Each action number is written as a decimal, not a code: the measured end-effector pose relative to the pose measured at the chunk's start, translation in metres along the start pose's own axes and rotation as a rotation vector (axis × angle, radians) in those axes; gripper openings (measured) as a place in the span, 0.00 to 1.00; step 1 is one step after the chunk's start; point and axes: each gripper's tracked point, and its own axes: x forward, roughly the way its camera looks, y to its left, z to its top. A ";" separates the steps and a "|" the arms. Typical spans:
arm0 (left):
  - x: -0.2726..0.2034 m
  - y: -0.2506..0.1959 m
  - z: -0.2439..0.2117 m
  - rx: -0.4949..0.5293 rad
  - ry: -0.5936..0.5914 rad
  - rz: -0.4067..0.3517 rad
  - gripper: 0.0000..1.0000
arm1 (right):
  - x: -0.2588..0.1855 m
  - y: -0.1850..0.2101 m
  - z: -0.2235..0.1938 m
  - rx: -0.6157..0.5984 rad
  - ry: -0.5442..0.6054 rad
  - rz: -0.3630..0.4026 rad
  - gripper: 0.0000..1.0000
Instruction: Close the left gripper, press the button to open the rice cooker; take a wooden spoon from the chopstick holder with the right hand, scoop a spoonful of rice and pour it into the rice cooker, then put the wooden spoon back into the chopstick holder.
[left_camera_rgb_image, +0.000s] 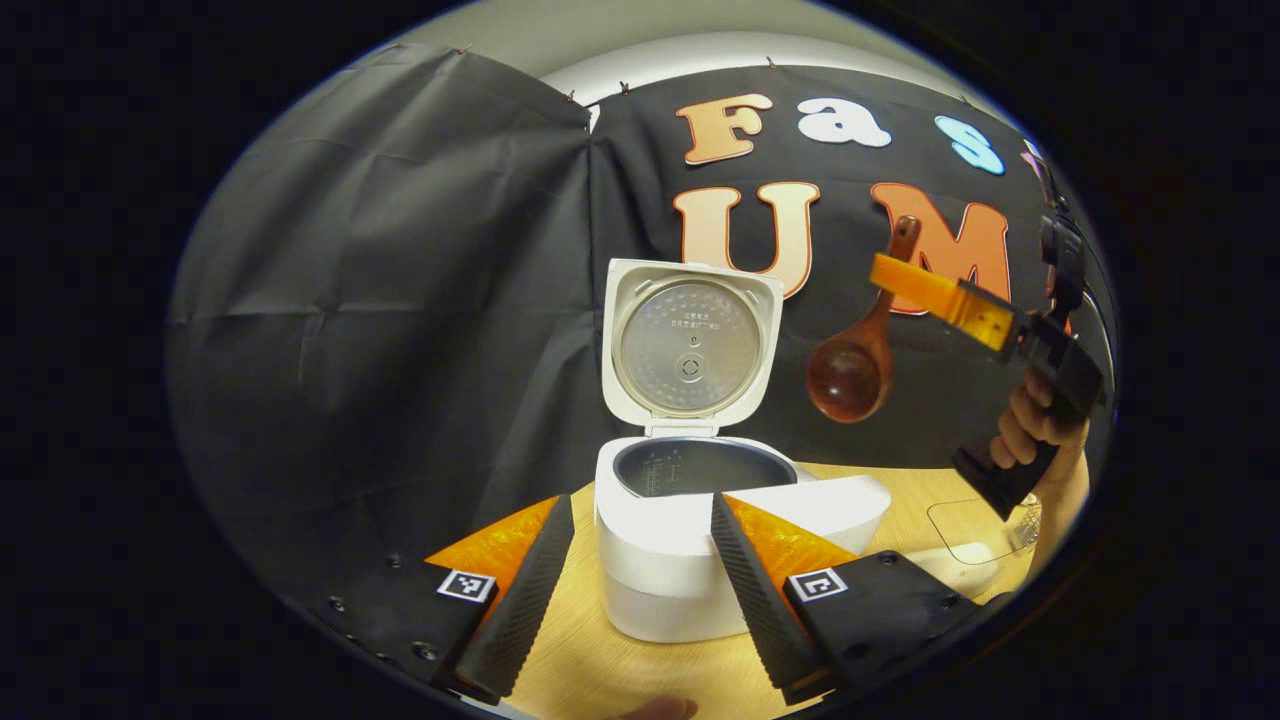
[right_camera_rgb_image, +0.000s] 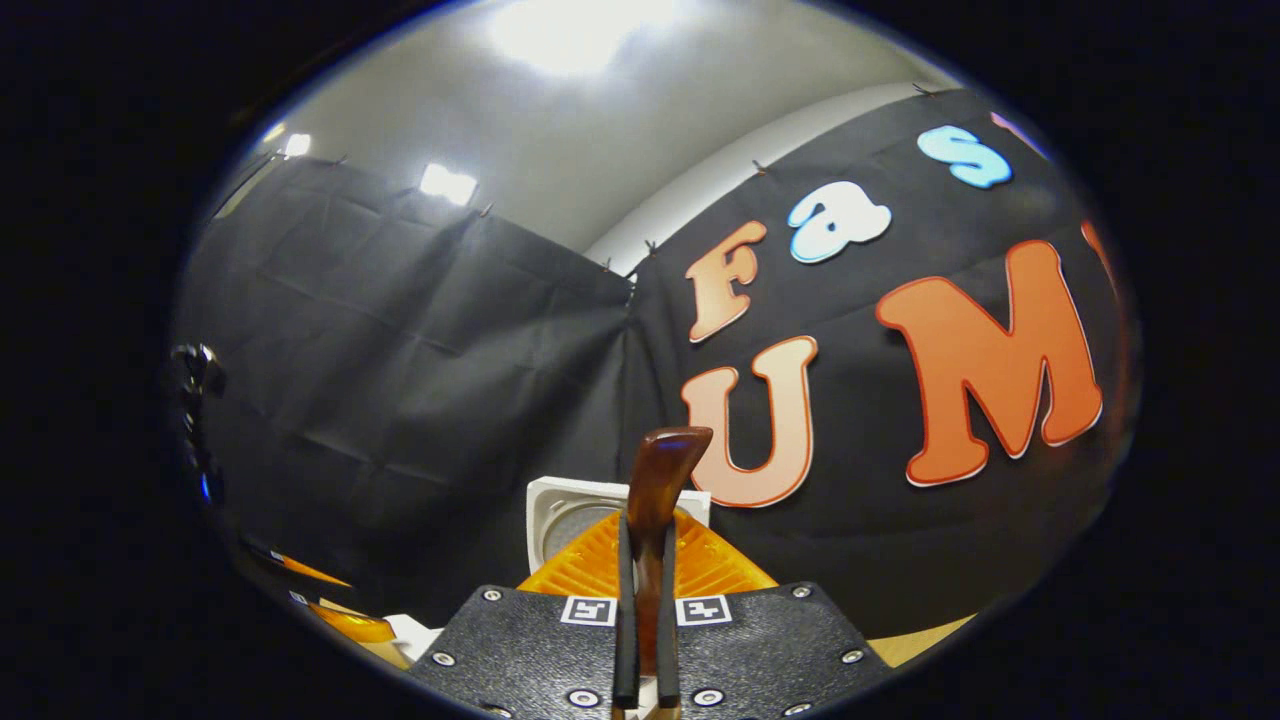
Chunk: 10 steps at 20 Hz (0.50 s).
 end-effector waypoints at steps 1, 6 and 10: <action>0.001 -0.003 -0.001 -0.005 0.002 -0.006 0.91 | -0.005 -0.008 0.004 0.031 0.006 -0.018 0.07; 0.003 -0.020 -0.001 -0.002 0.008 -0.026 0.91 | -0.033 -0.055 0.026 0.103 -0.007 -0.125 0.07; 0.005 -0.033 0.002 0.006 0.007 -0.043 0.91 | -0.061 -0.090 0.044 0.102 -0.020 -0.223 0.07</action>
